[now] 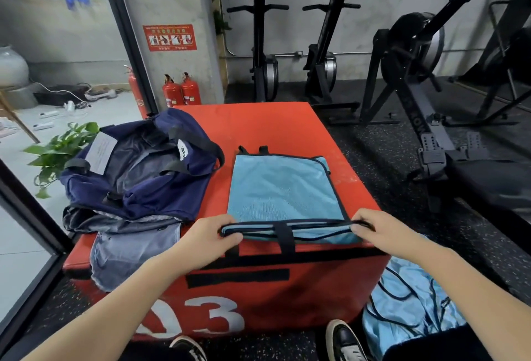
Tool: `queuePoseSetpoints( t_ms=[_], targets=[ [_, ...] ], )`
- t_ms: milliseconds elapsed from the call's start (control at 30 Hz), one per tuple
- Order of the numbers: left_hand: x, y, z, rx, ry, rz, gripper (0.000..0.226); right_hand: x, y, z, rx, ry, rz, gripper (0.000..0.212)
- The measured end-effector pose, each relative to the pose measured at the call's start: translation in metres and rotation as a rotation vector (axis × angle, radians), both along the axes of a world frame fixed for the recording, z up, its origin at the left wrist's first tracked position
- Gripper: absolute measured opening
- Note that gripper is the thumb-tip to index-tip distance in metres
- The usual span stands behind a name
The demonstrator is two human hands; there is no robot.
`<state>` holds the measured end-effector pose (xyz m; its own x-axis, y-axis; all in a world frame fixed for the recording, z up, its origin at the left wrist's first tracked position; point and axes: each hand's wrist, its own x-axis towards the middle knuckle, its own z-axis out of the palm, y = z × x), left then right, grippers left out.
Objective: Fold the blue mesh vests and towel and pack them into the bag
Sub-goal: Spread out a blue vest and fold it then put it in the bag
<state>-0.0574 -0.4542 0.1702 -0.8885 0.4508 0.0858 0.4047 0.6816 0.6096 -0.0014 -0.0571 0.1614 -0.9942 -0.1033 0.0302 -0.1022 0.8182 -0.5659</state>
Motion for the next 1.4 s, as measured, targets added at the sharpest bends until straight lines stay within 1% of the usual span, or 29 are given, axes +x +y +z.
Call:
queuePoseSetpoints(
  t_ms=[67,200,267,367,500,700,800,833,900,933,1000,1067,1133,1167,1200,1267,1333,1400],
  targets=[
    [-0.001,-0.001,0.008,0.089,-0.044,-0.004,0.012,-0.001,0.001,0.008,-0.082,0.000,-0.021,0.012],
    [-0.005,0.001,0.016,0.224,-0.118,0.035,0.006,-0.008,0.002,0.018,-0.220,-0.007,-0.057,0.017],
    [-0.008,0.004,0.022,0.282,-0.151,0.040,0.008,-0.017,0.003,0.021,-0.279,0.004,-0.077,0.018],
    [-0.021,0.007,0.024,0.350,-0.132,0.084,0.007,-0.031,0.003,0.027,-0.367,0.024,-0.102,0.019],
    [-0.047,0.018,0.023,0.382,-0.101,0.165,0.007,-0.058,0.006,0.031,-0.471,0.030,-0.134,0.016],
    [-0.099,0.038,0.015,0.303,-0.047,0.254,0.008,-0.104,0.011,0.022,-0.486,0.017,-0.180,0.015],
    [-0.122,0.050,0.008,0.234,-0.014,0.321,0.008,-0.125,0.012,0.014,-0.446,0.012,-0.221,0.014],
    [-0.128,0.054,0.006,0.214,-0.003,0.344,0.008,-0.132,0.012,0.009,-0.383,0.024,-0.244,0.014],
    [-0.140,0.059,-0.004,0.180,-0.021,0.397,0.007,-0.144,0.013,-0.004,-0.174,0.027,-0.281,0.016],
    [-0.145,0.060,-0.009,0.155,-0.047,0.430,0.010,-0.148,0.012,-0.010,-0.064,-0.001,-0.289,0.017],
    [-0.150,0.059,-0.022,0.065,-0.090,0.476,0.023,-0.155,0.009,-0.022,0.123,-0.046,-0.292,0.020],
    [-0.152,0.059,-0.032,-0.056,-0.059,0.481,0.037,-0.159,0.003,-0.024,0.265,-0.016,-0.327,0.022],
    [-0.150,0.062,-0.032,-0.075,0.016,0.478,0.040,-0.160,-0.007,-0.017,0.347,0.071,-0.328,0.024],
    [-0.148,0.064,-0.029,-0.069,0.058,0.467,0.038,-0.159,-0.016,-0.012,0.338,0.107,-0.302,0.024],
    [-0.145,0.067,-0.026,-0.065,0.092,0.455,0.037,-0.158,-0.026,-0.007,0.281,0.124,-0.262,0.022],
    [-0.138,0.073,-0.021,-0.076,0.100,0.439,0.037,-0.155,-0.051,-0.002,0.117,0.090,-0.170,0.023],
    [-0.132,0.079,-0.018,-0.131,0.070,0.423,0.043,-0.154,-0.076,-0.003,0.019,0.023,-0.111,0.033],
    [-0.126,0.083,-0.017,-0.202,0.052,0.409,0.050,-0.156,-0.096,-0.007,-0.030,-0.039,-0.088,0.048]
  ],
)
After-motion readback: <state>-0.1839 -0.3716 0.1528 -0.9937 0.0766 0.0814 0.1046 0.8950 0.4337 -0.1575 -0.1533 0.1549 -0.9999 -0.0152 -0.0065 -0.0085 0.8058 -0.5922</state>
